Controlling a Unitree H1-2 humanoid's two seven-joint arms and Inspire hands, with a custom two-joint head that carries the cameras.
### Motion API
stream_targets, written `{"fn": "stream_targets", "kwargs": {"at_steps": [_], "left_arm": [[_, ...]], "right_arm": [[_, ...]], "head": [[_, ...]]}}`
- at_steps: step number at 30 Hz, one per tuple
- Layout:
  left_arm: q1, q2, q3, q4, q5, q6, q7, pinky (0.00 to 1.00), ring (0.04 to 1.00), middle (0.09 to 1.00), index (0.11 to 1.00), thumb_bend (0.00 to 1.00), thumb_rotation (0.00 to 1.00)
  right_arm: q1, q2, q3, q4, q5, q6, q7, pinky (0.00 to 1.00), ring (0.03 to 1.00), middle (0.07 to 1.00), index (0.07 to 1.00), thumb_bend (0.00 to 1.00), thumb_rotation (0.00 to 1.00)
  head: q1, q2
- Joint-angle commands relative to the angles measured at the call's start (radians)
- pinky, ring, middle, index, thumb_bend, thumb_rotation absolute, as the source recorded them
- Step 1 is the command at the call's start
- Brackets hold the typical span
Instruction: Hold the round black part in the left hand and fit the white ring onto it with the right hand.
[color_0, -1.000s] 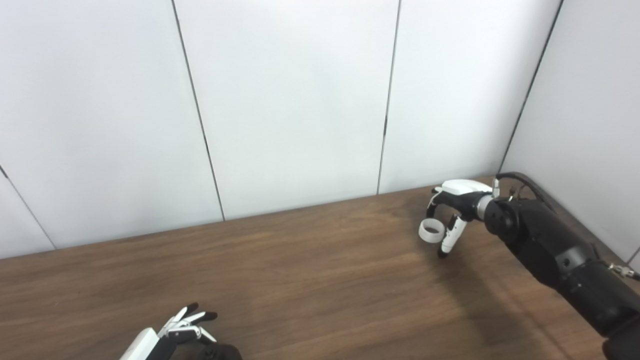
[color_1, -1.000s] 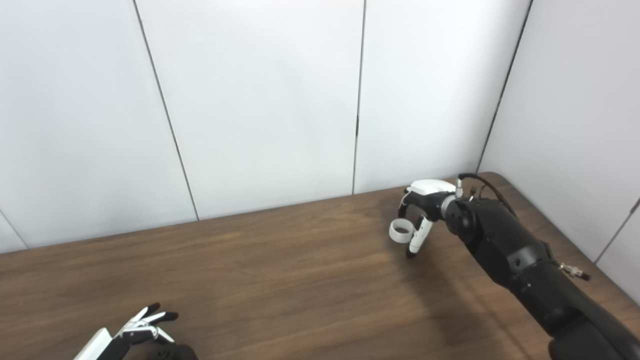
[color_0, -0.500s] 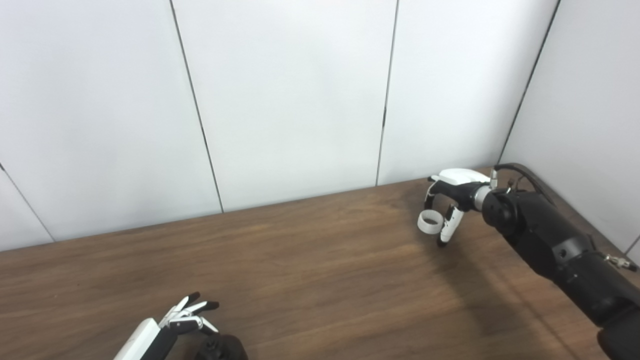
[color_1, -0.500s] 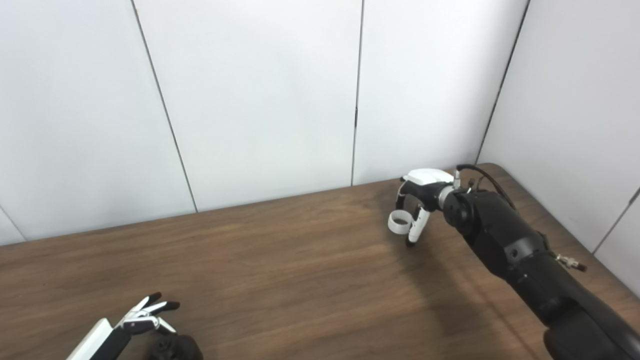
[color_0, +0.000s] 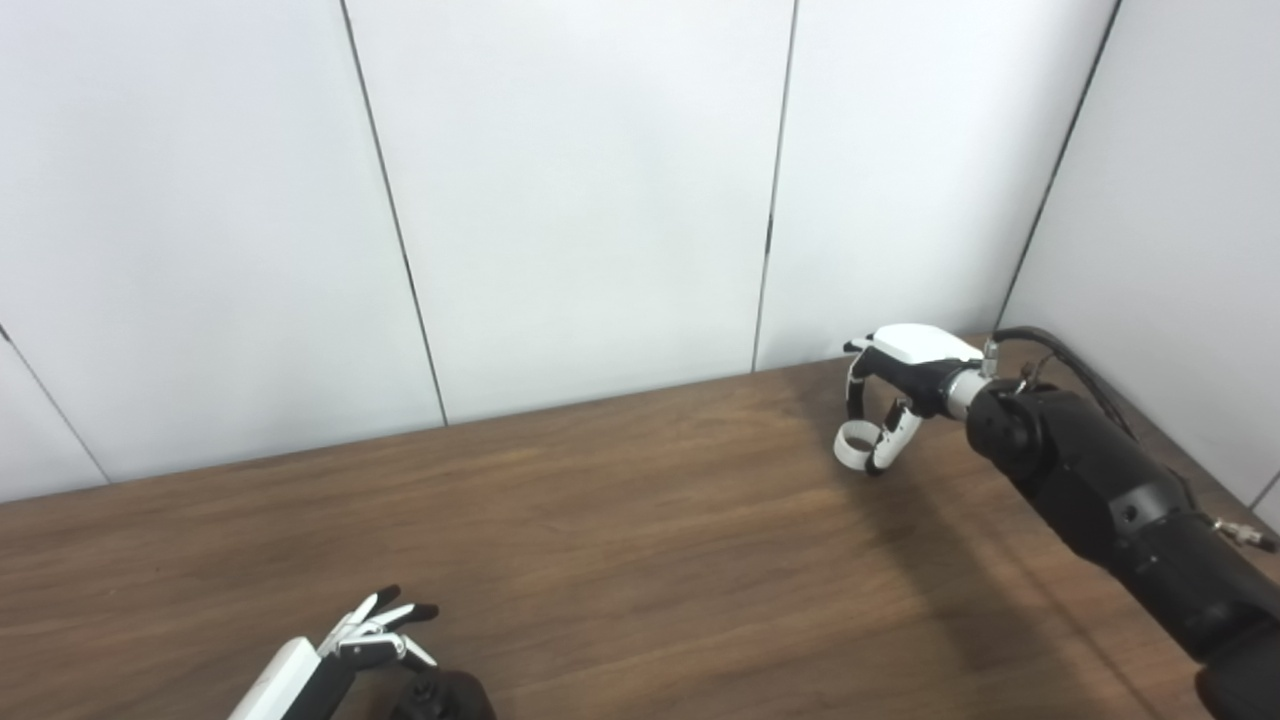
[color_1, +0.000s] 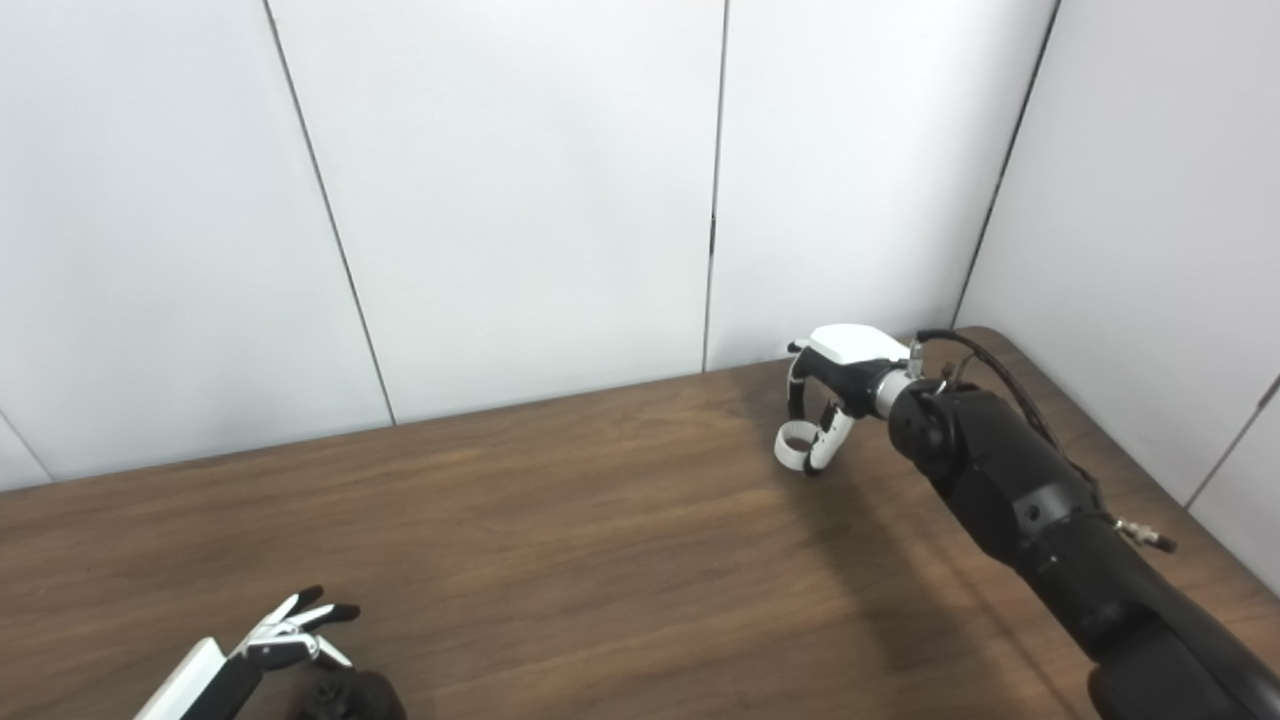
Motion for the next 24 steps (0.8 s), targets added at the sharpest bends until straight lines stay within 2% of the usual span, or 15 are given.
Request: {"fn": "stream_targets", "kwargs": {"at_steps": [1,12,19,24], "left_arm": [[-0.014,0.005,0.008,-0.028,-0.009,-0.012,0.01,1.0,1.0,0.879,0.481,0.51,0.04],[-0.024,0.004,0.005,0.0,0.004,-0.027,0.019,1.0,1.0,0.875,0.481,0.51,0.04],[-0.045,-0.007,0.003,0.054,-0.002,-0.035,0.023,1.0,1.0,0.879,0.481,0.51,0.04],[-0.058,-0.024,0.003,0.083,-0.004,-0.03,0.026,1.0,1.0,0.896,0.481,0.51,0.04]], "right_arm": [[-0.046,-0.016,-0.02,-0.008,0.001,-0.015,-0.029,0.99,1.0,0.954,0.477,0.52,0.12],[-0.047,-0.015,-0.03,-0.029,0.016,-0.029,-0.024,0.99,1.0,0.953,0.477,0.52,0.12],[-0.055,-0.015,-0.042,-0.116,0.035,-0.02,0.026,1.0,1.0,0.968,0.478,0.52,0.12],[-0.049,-0.015,-0.057,-0.177,0.069,-0.046,0.041,1.0,1.0,0.972,0.478,0.52,0.12]], "head": [[0.0,0.0],[0.011,-0.002],[0.029,-0.013],[0.057,-0.017]]}}
